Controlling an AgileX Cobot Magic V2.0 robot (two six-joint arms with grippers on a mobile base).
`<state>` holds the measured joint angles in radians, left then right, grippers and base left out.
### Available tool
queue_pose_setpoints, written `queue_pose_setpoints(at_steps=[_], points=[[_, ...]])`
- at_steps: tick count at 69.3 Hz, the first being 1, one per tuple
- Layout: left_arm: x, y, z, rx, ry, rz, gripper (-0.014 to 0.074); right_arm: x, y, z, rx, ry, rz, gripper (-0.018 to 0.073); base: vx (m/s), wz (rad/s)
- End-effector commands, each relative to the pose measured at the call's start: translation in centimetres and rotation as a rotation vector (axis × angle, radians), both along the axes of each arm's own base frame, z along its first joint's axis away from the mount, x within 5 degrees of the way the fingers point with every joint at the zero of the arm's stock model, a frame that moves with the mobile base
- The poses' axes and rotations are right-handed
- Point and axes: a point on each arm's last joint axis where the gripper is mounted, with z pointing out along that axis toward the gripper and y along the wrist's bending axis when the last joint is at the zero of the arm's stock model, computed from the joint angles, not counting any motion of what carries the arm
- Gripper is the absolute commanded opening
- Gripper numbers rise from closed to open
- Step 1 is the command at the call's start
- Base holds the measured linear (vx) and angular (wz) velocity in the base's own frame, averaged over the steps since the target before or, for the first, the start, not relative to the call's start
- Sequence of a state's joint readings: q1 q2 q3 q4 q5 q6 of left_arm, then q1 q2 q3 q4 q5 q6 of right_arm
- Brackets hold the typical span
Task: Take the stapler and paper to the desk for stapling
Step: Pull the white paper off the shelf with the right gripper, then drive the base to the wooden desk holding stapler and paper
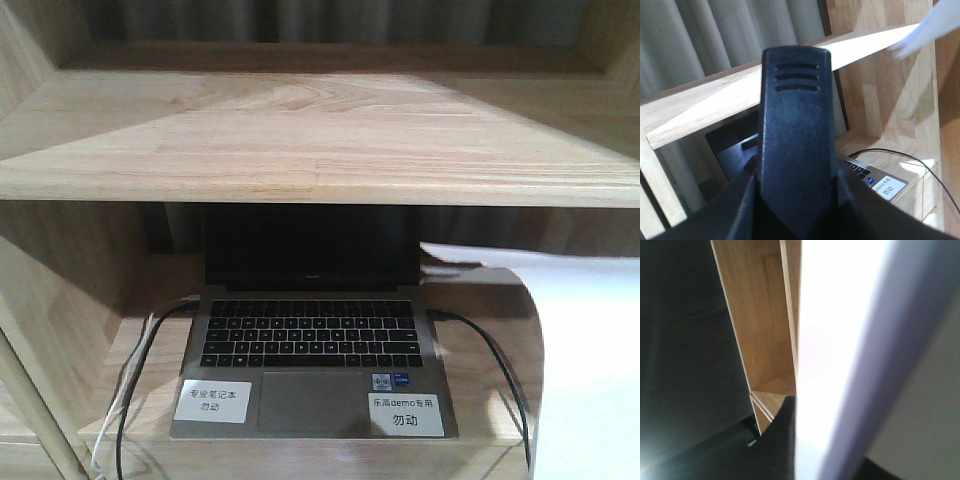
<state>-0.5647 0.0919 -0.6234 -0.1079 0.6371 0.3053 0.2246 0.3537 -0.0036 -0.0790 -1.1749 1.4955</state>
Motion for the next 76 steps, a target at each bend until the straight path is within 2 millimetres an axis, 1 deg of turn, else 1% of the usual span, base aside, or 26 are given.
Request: queue_pose_setpoints(at_steps=[1,49,76], points=[[-0.12,0.16,1.92,-0.089,-0.110,0.001,-0.0006,-0.66,-0.13,1.23,0.018,-0.113,-0.007,-0.0002,0.00,0.00],[-0.12,0.16,1.92,-0.089,-0.110,0.001,-0.0006,-0.66,-0.12,1.23,0.018,-0.113,-0.007,-0.0002,0.00,0.00],[-0.12,0.16,1.92,-0.089,-0.110,0.001,-0.0006,-0.66,-0.12,1.23,0.018,-0.113,-0.007,-0.0002,-0.03,0.13]])
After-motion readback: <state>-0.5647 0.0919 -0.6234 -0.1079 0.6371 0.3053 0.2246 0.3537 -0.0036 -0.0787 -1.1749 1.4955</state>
